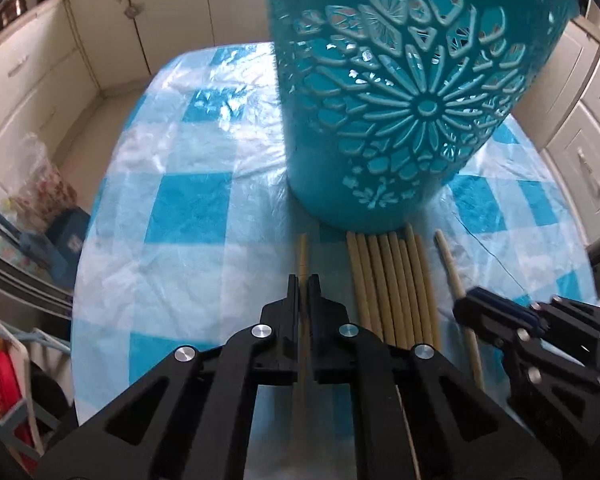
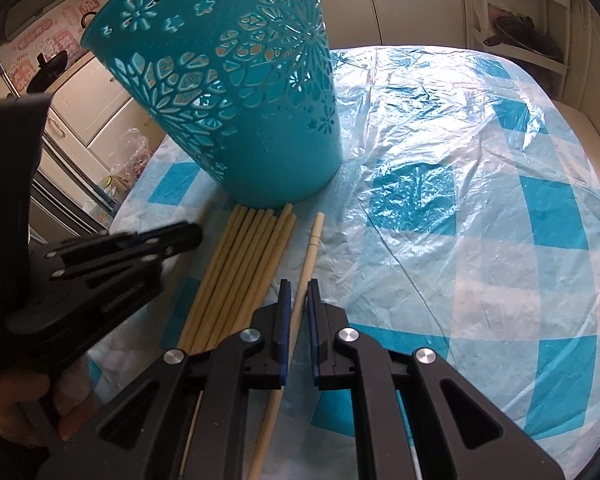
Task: Organize utensils
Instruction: 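Move both tools to the chopsticks and grasp one wooden chopstick with the left tool, then lift the chopstick upright over the teal basket and open the left tool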
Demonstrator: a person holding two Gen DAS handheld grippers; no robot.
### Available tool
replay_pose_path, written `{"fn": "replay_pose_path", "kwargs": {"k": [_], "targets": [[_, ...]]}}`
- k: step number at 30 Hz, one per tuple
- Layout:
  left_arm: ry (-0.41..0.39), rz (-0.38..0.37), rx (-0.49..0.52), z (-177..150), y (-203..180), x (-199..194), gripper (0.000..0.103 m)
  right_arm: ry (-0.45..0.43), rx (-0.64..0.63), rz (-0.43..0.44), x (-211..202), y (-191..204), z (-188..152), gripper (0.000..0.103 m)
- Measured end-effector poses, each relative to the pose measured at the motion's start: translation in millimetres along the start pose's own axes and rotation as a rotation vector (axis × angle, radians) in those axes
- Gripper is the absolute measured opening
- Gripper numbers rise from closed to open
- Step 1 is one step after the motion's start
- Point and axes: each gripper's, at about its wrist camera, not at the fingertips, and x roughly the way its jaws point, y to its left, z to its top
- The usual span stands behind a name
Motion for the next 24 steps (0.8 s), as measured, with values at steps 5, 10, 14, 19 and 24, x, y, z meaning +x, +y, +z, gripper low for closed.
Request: {"fn": "replay_pose_path", "kwargs": {"k": [5, 10, 14, 19, 24], "targets": [[-0.132, -0.077, -0.113, -3.9, 32.2, -75.7, 0.004, -0.006, 0.015, 0.01, 0.6, -2.3, -1.0, 0.009], [-0.469, -0.162, -0.16, 22.7, 46.6, -183.6, 0.004, -0.01, 0.029, 0.015, 1.3, -5.5, -0.3, 0.009], [-0.668, -0.22, -0.153, 57.0, 31.0, -217.4, 0.004, -0.016, 0.033, 0.019, 1.5, -7.2, -0.6, 0.009], [-0.838, -0.179, -0.216, 101.1, 5.4, -215.6, 0.005, -0.015, 0.037, 0.023, 1.4, -6.1, -0.7, 0.009], [-0.897, -0.067, -0.219, 131.7, -10.8, -179.5, 0.005, -0.007, 0.039, 0.03, 2.9, -5.2, 2.0, 0.01]]}}
